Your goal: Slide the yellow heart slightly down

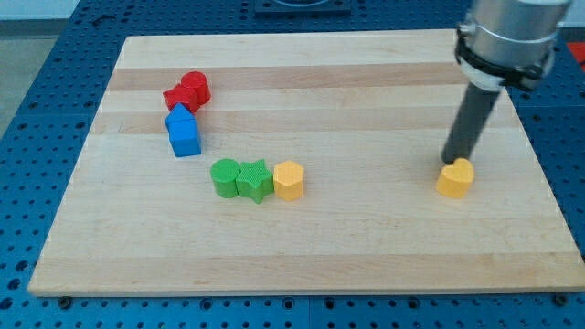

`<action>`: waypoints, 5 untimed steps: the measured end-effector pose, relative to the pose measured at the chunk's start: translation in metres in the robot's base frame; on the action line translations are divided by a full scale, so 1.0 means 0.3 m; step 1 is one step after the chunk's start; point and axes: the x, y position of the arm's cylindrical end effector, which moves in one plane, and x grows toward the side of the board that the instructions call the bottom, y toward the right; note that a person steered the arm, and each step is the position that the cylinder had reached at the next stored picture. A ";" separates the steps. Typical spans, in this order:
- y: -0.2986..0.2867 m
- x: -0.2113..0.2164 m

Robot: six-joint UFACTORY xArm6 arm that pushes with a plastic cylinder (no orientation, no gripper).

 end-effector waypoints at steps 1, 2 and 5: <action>0.005 0.125; 0.001 0.166; 0.230 0.246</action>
